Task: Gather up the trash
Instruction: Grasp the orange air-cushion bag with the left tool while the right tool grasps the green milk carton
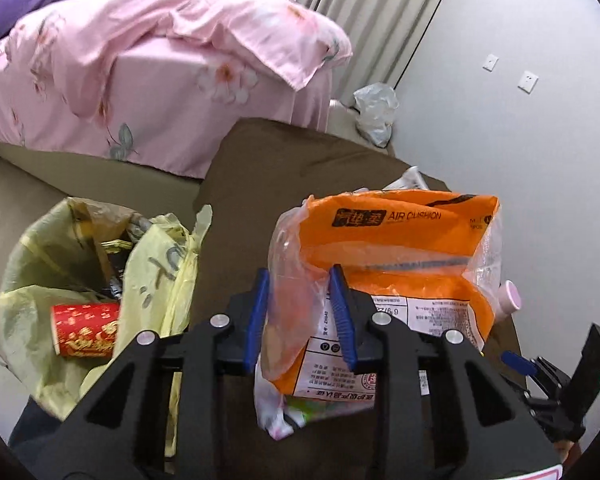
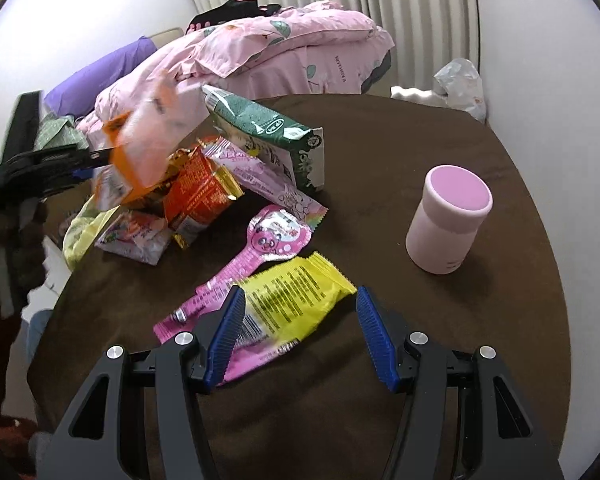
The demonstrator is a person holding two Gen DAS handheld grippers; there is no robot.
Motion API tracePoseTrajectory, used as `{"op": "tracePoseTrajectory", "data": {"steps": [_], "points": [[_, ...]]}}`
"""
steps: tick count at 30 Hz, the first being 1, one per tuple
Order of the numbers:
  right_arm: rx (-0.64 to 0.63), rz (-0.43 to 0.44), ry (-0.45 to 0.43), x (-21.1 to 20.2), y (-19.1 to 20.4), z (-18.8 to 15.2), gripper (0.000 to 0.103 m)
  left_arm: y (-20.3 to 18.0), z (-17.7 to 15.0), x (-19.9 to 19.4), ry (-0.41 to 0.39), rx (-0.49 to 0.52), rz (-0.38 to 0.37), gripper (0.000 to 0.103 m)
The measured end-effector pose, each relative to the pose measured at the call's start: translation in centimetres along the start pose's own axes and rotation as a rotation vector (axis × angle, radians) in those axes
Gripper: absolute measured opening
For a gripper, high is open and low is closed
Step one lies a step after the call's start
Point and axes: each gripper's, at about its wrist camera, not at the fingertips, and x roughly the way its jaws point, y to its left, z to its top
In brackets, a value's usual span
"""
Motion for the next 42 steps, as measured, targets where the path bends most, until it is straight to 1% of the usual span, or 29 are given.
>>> {"op": "tracePoseTrajectory", "data": {"steps": [2,3,5,7,8,11,12,15,18,19,22,23,24,26,27,29,32,33,38,42], "points": [[-0.015,-0.012,-0.011,0.1,0.6,0.4,0.055,-0.1,-0.2,-0.8,-0.001,-0.001,0.011,0.029],[-0.044,-0.004,-0.024,0.1,1.1,1.0,0.055,0.0,-0.3,-1.3,0.004,0.001,0.013,0.029],[-0.106,-0.019,-0.07,-0.2,1.9,2.6,0.055,0.3,-0.5,-1.8,0.015,-0.002,0.025,0.029],[-0.17,-0.017,-0.124,-0.5,2.8,5.0,0.055,0.8,-0.7,-2.3,0.025,-0.014,0.032,0.03],[-0.214,-0.005,-0.149,-0.4,3.4,6.7,0.055,0.9,-0.9,-2.5,0.028,-0.018,0.03,0.03],[-0.311,0.007,-0.157,0.9,4.9,10.3,0.055,1.0,-1.5,-3.1,0.028,-0.006,0.019,0.03],[-0.345,0.018,-0.139,2.0,5.5,11.5,0.055,0.9,-1.8,-3.3,0.03,0.001,0.02,0.03],[-0.413,-0.001,-0.086,5.4,6.9,13.8,0.055,1.1,-2.8,-3.6,0.047,0.01,0.024,0.03],[-0.51,-0.029,-0.018,8.2,8.7,14.7,0.054,1.7,-3.8,-3.5,0.07,0.014,0.04,0.03],[-0.546,-0.044,0.009,9.1,9.4,15.0,0.053,1.8,-3.9,-3.4,0.074,0.015,0.046,0.03],[-0.609,-0.061,0.057,11.0,10.8,16.0,0.051,2.2,-4.3,-2.8,0.089,0.014,0.054,0.03],[-0.619,-0.06,0.074,11.3,11.1,16.1,0.046,2.2,-4.4,-2.7,0.09,0.013,0.053,0.03],[-0.636,-0.065,0.105,11.8,11.5,16.4,0.034,2.2,-4.4,-2.6,0.088,0.012,0.054,0.03],[-0.675,-0.092,0.15,12.2,12.2,16.5,0.031,2.1,-4.3,-2.6,0.083,0.016,0.058,0.03],[-0.691,-0.1,0.154,11.9,12.4,16.5,0.03,2.0,-4.3,-2.8,0.078,0.022,0.061,0.03],[-0.695,-0.112,0.13,10.3,12.3,16.5,0.03,1.9,-4.2,-3.0,0.069,0.035,0.063,0.03],[-0.63,-0.109,0.046,6.3,11.3,17.1,0.03,1.7,-4.2,-3.7,0.044,0.055,0.067,0.03],[-0.593,-0.099,0.008,4.5,10.8,17.3,0.03,1.6,-4.1,-3.9,0.038,0.057,0.065,0.03],[-0.487,-0.044,-0.104,-0.8,10.0,17.9,0.03,2.1,-3.4,-4.9,-0.002,0.034,0.033,0.03],[-0.454,-0.002,-0.195,-4.0,11.2,18.7,0.03,3.3,-2.2,-6.5,-0.045,0.014,0.059,0.03]]}}
